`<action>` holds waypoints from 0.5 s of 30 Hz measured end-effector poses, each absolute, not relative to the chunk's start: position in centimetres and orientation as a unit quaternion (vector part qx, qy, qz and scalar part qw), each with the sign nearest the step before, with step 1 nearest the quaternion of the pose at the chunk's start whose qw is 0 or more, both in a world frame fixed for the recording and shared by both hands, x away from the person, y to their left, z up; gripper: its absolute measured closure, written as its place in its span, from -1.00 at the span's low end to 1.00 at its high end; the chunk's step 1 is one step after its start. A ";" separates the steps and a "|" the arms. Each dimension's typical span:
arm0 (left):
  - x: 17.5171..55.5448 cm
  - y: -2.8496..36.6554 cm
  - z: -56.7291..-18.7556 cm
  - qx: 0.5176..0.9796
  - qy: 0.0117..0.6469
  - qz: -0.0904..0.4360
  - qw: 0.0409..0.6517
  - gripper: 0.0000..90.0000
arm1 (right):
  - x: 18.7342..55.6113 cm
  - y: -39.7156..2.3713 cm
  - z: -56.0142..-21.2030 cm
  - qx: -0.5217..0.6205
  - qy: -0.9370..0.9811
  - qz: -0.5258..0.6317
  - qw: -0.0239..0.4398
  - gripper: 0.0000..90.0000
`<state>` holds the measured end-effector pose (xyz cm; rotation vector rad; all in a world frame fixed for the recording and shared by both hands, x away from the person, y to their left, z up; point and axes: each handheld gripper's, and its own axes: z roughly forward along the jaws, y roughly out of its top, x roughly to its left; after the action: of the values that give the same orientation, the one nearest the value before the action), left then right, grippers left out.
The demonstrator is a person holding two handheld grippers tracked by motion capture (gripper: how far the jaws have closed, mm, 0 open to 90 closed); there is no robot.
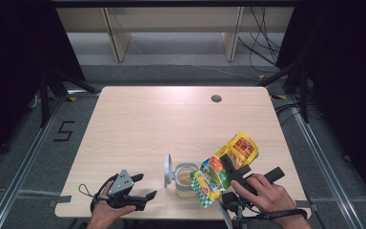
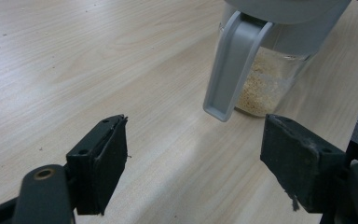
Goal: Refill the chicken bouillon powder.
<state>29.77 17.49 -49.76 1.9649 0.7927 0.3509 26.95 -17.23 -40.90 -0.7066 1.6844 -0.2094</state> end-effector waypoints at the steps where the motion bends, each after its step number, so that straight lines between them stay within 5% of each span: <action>1: 29.8 17.5 -49.8 0.805 0.323 0.145 0.476 -0.51 | 26.9 -17.2 -40.9 -0.305 0.729 -0.091 0.606 0.19; 15: 29.8 17.5 -49.8 0.806 0.323 0.147 0.473 -0.51 | 26.9 -17.2 -40.9 -0.308 0.728 -0.093 0.606 0.19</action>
<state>29.81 17.52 -49.78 1.9735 0.7901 0.3591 26.94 -17.20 -40.89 -0.7119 1.6824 -0.2144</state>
